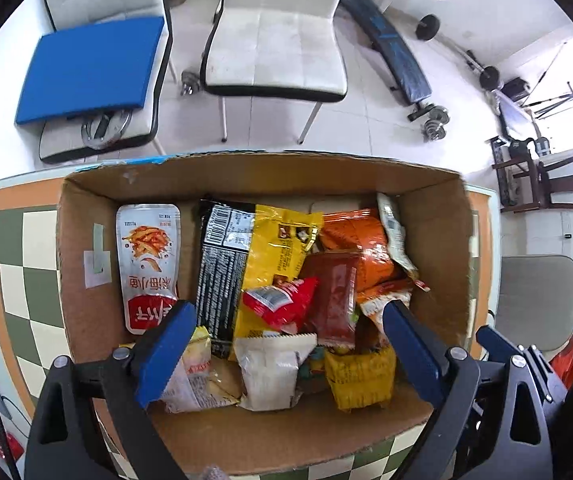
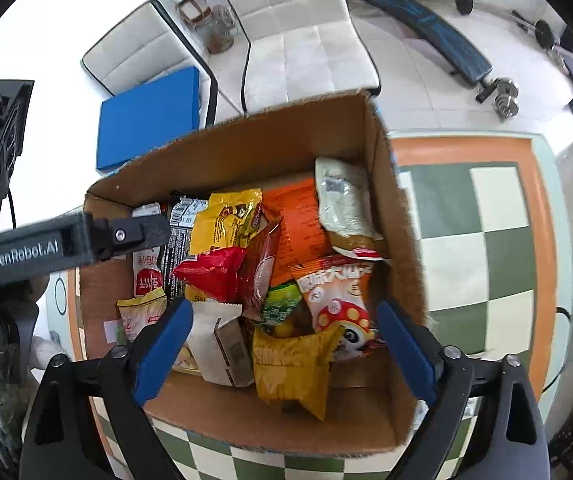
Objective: Organize snacks
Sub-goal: 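Drop both packets into the box and open both tools, then grasp the silver 'mitz' bag beside the milk carton with the right tool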
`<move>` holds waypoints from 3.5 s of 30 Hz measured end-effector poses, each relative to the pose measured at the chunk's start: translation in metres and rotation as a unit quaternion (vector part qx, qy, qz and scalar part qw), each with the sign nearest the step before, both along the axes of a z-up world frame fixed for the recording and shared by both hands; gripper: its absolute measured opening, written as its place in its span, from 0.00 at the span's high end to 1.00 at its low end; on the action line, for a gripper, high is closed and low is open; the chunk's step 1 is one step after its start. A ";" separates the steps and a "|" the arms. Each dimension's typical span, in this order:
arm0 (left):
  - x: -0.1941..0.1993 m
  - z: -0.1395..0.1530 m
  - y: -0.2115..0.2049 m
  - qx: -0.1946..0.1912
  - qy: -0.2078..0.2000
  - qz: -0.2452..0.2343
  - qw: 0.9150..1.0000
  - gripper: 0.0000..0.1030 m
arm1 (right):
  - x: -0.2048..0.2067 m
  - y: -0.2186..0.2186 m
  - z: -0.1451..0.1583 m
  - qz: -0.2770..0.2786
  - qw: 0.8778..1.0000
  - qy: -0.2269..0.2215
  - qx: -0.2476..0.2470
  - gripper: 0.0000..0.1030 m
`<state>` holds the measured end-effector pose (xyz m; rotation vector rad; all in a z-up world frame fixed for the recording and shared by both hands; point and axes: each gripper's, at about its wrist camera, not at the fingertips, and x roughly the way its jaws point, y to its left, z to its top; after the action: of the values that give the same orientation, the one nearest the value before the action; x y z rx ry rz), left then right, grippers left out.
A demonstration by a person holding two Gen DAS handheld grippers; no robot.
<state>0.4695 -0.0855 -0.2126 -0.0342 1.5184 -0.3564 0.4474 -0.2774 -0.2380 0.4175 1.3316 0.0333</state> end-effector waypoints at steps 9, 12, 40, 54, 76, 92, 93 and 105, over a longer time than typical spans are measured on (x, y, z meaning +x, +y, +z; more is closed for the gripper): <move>-0.052 0.038 0.013 0.031 -0.073 0.019 0.997 0.07 | -0.043 -0.020 0.036 -0.001 0.999 -0.035 0.001 0.05; -0.075 0.043 0.015 0.054 -0.090 0.030 0.994 0.07 | -0.059 -0.031 0.041 -0.014 0.999 -0.036 0.010 0.05; -0.158 -0.027 -0.019 0.127 -0.083 0.041 0.988 0.07 | -0.133 -0.118 -0.141 -0.116 0.982 0.143 -0.042 0.21; -0.154 -0.023 -0.026 0.113 -0.087 0.033 0.989 0.07 | -0.128 -0.120 -0.150 -0.101 0.983 0.145 -0.045 0.28; -0.135 -0.012 -0.014 0.082 -0.120 0.068 0.987 0.07 | -0.108 -0.124 -0.148 -0.090 0.984 0.152 -0.037 0.32; -0.142 0.001 -0.001 0.112 -0.150 0.072 0.980 0.07 | -0.116 -0.105 -0.147 -0.055 0.986 0.152 -0.035 0.18; -0.143 0.000 -0.001 0.112 -0.148 0.071 0.980 0.07 | -0.115 -0.102 -0.147 -0.051 0.986 0.154 -0.044 0.18; -0.161 -0.008 -0.010 0.126 -0.140 0.049 0.981 0.07 | -0.098 -0.107 -0.146 -0.038 0.984 0.148 -0.092 0.28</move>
<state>0.3080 -0.0952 -0.2206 0.1366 1.2665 -0.0824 0.3497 -0.3840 -0.3840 0.3236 1.5938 -0.2227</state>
